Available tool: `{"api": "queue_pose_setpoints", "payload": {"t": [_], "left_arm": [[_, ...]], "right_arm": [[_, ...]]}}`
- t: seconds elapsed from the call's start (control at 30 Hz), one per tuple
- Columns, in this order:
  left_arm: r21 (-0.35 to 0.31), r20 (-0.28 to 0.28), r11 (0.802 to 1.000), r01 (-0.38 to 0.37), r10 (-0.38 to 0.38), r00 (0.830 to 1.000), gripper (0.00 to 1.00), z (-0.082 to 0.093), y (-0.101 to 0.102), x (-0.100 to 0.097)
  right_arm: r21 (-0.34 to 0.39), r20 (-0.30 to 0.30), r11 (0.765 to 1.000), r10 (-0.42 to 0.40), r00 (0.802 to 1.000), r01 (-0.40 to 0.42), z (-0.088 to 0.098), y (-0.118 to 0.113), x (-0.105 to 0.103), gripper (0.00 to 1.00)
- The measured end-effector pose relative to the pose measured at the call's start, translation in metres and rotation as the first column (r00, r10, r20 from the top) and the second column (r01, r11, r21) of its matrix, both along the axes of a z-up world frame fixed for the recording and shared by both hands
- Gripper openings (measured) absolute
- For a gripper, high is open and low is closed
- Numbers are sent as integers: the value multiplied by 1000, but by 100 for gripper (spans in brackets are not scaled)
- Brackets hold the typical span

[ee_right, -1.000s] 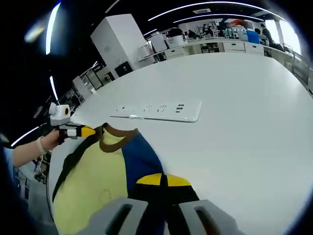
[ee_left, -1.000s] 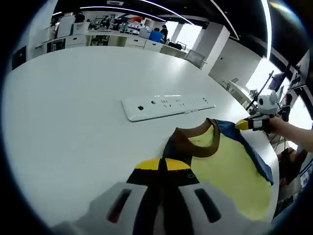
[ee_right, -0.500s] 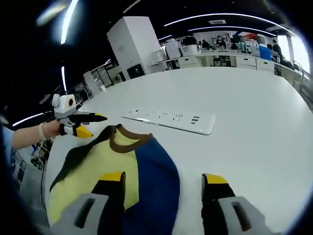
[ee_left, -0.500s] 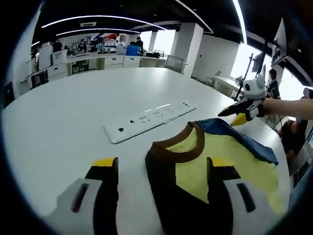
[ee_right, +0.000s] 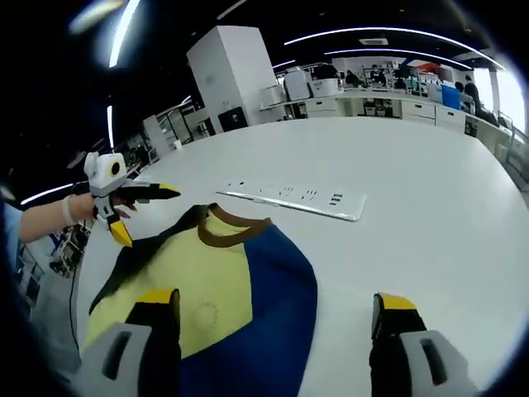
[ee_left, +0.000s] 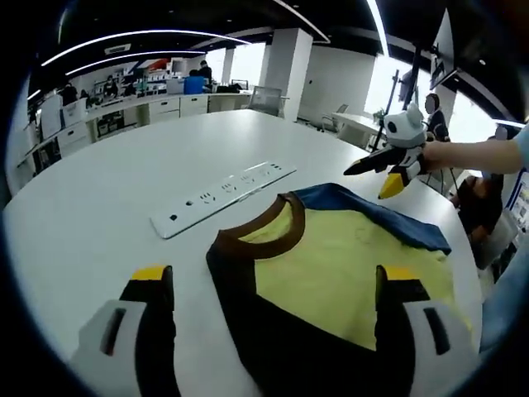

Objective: Fold the garment on the visible template until the final outline fits inside the template.

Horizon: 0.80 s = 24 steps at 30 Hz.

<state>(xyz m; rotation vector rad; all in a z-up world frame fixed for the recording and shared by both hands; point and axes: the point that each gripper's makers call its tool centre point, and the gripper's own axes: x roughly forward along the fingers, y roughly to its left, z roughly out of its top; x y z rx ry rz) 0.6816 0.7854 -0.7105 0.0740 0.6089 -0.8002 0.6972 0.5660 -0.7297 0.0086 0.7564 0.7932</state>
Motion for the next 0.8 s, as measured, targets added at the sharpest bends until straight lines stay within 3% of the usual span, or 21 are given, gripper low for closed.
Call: {"api": "queue_pose_setpoints", "payload": {"t": [0.17, 0.43, 0.8], "left_arm": [[-32, -5, 999, -15, 15, 1000, 96, 10, 0, -6], [-65, 8, 998, -10, 11, 1000, 94, 30, -6, -38], [-93, -21, 993, -71, 70, 997, 90, 38, 15, -80]], "right_arm": [[8, 1, 1000, -25, 1000, 25, 11, -12, -12, 92], [3, -18, 999, -43, 999, 43, 14, -30, -42, 91], [33, -31, 994, -106, 994, 107, 23, -57, -77, 88]]}}
